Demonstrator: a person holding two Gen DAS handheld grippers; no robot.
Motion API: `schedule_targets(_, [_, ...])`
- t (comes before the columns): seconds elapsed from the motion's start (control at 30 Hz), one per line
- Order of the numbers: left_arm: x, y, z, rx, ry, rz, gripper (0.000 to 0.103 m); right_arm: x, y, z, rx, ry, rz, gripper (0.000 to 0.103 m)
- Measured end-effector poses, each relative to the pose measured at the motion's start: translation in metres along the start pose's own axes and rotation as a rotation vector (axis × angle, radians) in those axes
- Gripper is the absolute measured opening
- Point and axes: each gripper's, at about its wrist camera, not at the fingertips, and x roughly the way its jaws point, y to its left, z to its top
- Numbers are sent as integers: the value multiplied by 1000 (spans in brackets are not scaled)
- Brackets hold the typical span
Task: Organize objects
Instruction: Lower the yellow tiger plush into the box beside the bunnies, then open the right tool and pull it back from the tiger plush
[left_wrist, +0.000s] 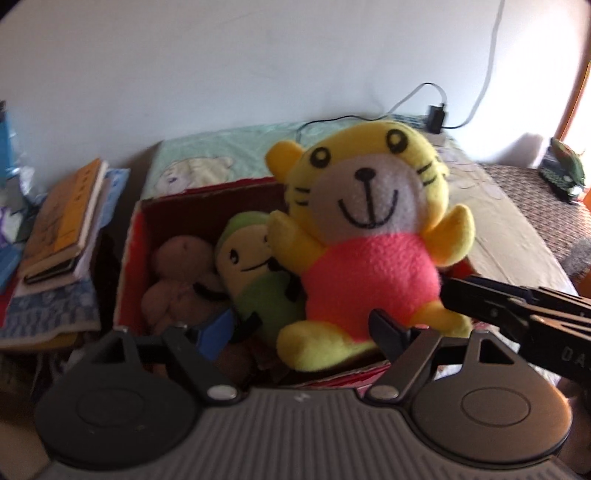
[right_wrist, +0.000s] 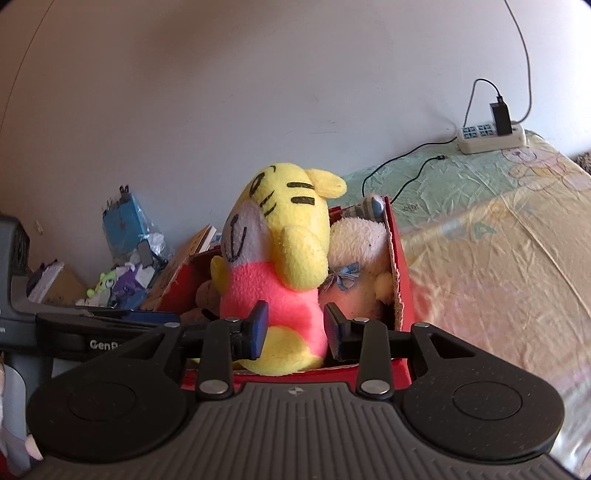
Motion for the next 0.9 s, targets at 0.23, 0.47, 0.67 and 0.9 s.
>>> schedule_targets(0.23, [-9,-29,-2,-34,2,141,85,-9,-12,10,-33,32,45,37])
schedule_targets(0.47, [-14,-50,0,-99,27,267,85,-26,-32,23,-61,46,64,37])
schedule_targets(0.67, [-19,-70,-3,-129,31,365,88,-37,-46,29,-116,57,56,38])
schedule_targets(0.9, [-20,-85,-8,-174,33,422,88,-41,-64,34,-142,99,51,38])
